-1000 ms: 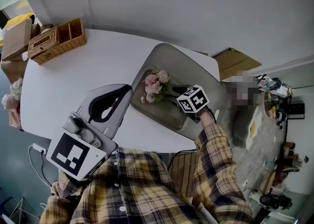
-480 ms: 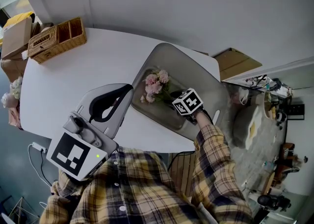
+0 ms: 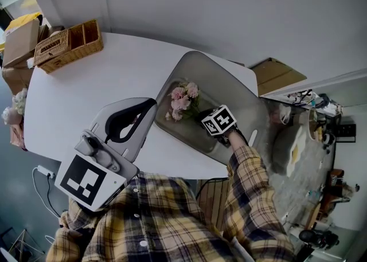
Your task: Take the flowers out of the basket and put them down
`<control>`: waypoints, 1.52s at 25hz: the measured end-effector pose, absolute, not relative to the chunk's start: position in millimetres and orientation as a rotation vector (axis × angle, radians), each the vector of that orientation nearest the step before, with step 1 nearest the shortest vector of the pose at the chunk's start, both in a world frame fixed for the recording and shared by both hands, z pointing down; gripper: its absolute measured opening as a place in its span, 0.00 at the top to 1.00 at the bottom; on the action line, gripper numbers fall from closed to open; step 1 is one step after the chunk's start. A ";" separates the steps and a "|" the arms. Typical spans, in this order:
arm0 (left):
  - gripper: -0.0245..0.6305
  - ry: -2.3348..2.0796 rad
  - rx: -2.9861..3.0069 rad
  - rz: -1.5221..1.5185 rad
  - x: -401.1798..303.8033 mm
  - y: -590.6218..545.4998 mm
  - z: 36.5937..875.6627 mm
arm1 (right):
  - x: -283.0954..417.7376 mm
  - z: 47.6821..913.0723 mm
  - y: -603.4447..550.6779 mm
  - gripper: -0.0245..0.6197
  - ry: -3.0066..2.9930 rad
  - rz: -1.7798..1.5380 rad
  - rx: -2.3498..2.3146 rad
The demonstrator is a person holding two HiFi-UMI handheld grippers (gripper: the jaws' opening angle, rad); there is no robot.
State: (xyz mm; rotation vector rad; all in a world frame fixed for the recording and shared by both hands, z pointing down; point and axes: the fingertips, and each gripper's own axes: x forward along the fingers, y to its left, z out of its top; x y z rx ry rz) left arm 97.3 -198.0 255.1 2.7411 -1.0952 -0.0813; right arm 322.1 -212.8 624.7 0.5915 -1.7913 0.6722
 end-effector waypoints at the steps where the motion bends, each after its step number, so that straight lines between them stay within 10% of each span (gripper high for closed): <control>1: 0.94 -1.096 2.740 -0.080 97.8 -198.3 254.6 | 322.0 624.0 -213.0 0.82 -1.791 0.670 0.589; 38: 0.94 -1.044 2.812 -0.123 119.9 -133.8 239.3 | 299.3 476.1 -207.7 0.95 -2.033 0.419 0.743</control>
